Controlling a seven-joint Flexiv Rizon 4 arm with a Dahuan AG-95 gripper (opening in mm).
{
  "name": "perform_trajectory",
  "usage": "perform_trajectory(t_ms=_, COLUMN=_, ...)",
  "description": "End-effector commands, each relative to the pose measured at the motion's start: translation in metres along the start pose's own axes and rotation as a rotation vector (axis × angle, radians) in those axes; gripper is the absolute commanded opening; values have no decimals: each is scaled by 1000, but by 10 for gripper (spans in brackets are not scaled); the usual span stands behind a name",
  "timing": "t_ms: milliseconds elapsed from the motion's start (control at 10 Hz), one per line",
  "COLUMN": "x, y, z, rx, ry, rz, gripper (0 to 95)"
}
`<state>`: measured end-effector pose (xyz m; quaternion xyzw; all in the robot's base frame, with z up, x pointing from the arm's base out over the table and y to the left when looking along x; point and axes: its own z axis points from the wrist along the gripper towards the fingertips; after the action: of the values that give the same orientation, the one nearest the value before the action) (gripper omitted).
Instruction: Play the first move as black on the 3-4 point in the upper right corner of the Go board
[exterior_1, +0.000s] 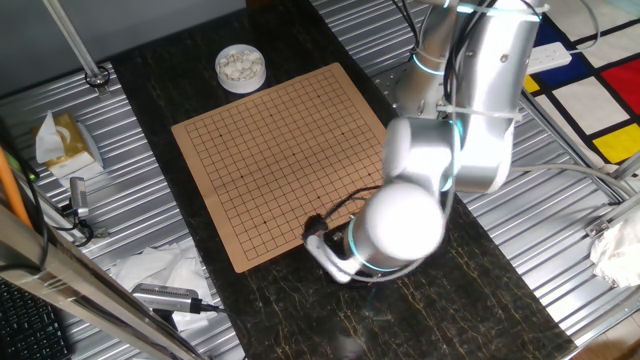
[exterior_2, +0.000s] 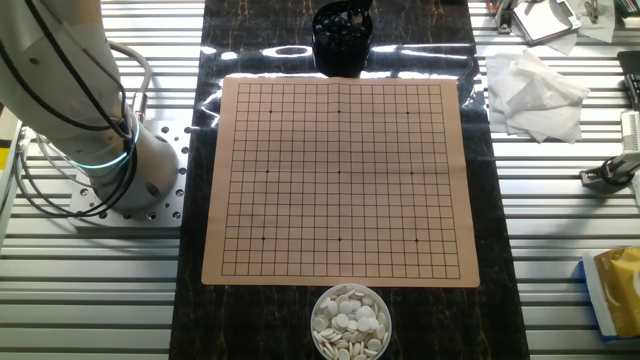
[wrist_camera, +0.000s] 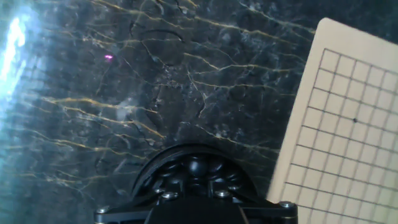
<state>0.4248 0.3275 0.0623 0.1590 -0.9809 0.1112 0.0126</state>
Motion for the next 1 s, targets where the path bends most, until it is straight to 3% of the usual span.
perform_trajectory(t_ms=100, x=-1, y=-1, z=1, rx=22, ry=-50, rz=-41, gripper=190)
perform_trajectory(t_ms=200, x=-1, y=-1, z=1, rx=30, ry=-71, rz=-51, gripper=0)
perform_trajectory(t_ms=300, x=-1, y=-1, z=1, rx=47, ry=-116, rz=-71, gripper=0)
perform_trajectory(t_ms=700, x=-1, y=-1, z=1, rx=57, ry=-124, rz=-102, gripper=0)
perform_trajectory(t_ms=800, x=-1, y=-1, z=1, rx=50, ry=-113, rz=-110, gripper=190)
perform_trajectory(t_ms=1000, x=-1, y=-1, z=1, rx=44, ry=-115, rz=-109, gripper=190)
